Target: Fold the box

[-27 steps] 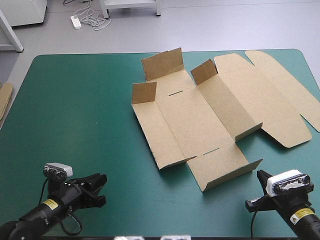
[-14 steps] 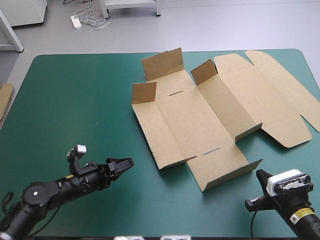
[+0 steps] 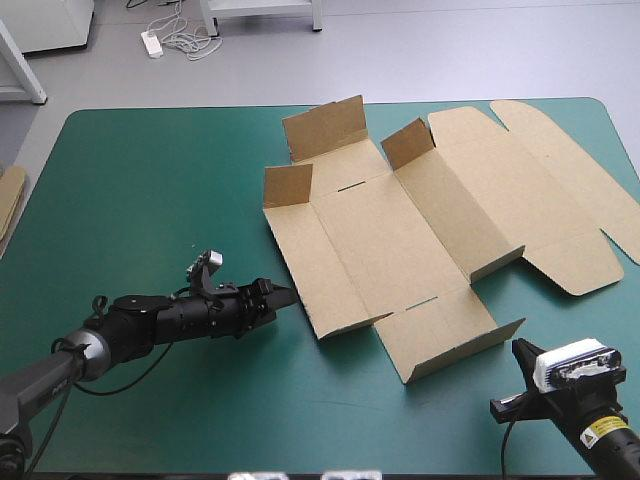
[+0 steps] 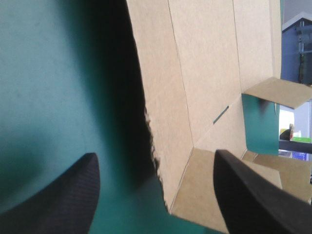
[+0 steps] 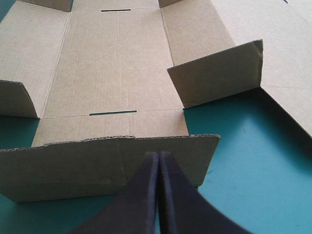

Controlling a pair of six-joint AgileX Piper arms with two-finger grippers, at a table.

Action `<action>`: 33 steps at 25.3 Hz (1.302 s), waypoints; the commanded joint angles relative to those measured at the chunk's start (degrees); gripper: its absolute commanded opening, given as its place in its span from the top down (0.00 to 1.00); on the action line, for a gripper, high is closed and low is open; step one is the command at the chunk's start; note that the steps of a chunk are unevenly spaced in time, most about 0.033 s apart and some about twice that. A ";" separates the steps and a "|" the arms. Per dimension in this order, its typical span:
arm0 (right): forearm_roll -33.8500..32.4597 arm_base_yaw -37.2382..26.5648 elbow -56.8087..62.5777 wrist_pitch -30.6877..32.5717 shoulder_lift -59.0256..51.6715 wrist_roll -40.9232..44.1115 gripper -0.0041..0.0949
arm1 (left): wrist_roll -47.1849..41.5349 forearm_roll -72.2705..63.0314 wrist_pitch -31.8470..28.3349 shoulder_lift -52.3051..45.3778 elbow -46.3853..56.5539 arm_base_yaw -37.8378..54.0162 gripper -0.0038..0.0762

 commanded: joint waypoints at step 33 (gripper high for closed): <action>-0.65 0.08 -1.75 -5.18 0.59 -0.48 0.98 | 7.92 -14.24 -8.71 14.48 -14.59 -16.25 0.68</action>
